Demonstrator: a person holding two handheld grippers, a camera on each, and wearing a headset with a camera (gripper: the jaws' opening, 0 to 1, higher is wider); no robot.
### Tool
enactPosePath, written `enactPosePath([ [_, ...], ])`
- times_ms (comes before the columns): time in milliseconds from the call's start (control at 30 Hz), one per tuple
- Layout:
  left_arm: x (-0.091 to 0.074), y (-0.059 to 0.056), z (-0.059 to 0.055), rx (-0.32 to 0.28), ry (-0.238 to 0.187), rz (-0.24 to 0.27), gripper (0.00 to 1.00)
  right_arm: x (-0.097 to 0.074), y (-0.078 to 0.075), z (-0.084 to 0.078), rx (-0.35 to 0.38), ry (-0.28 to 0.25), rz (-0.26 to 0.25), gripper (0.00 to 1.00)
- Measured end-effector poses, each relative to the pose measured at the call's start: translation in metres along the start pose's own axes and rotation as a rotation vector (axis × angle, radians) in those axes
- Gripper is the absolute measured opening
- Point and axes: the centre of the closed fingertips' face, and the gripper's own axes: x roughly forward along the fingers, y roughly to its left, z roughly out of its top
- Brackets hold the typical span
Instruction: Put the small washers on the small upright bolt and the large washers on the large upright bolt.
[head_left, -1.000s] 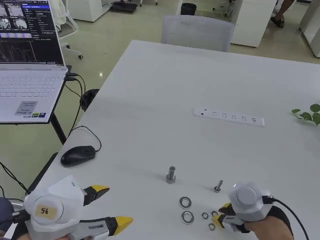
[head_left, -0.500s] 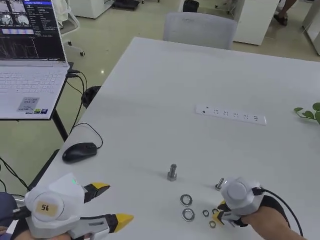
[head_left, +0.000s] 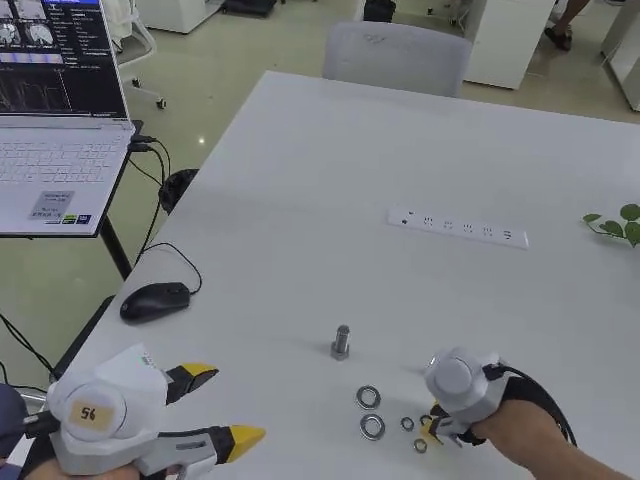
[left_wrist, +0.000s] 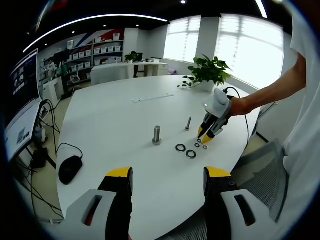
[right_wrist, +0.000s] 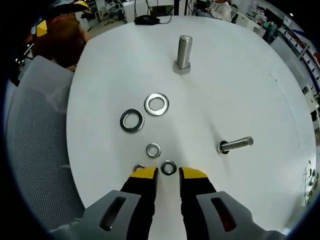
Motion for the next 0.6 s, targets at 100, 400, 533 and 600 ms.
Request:
enactPosePath([
  [100, 0.0006, -0.0004, 0.0006, 0.001, -0.001, -0.001, 0.57, -0.0005, 0.0001, 0.0001, 0.004, 0.003, -0.003, 0.19],
  [400, 0.0013, -0.0004, 0.0009, 0.001, -0.002, -0.002, 0.57, 0.0005, 0.0029, 0.0026, -0.009, -0.001, -0.014, 0.15],
  [533, 0.0013, -0.001, 0.0015, 0.002, -0.004, -0.002, 0.56, 0.0008, 0.0021, 0.0026, -0.001, -0.001, -0.017, 0.15],
  [600, 0.0011, -0.0008, 0.001, 0.002, -0.004, -0.002, 0.56, 0.0008, 0.0022, 0.0028, 0.002, -0.008, -0.017, 0.14],
])
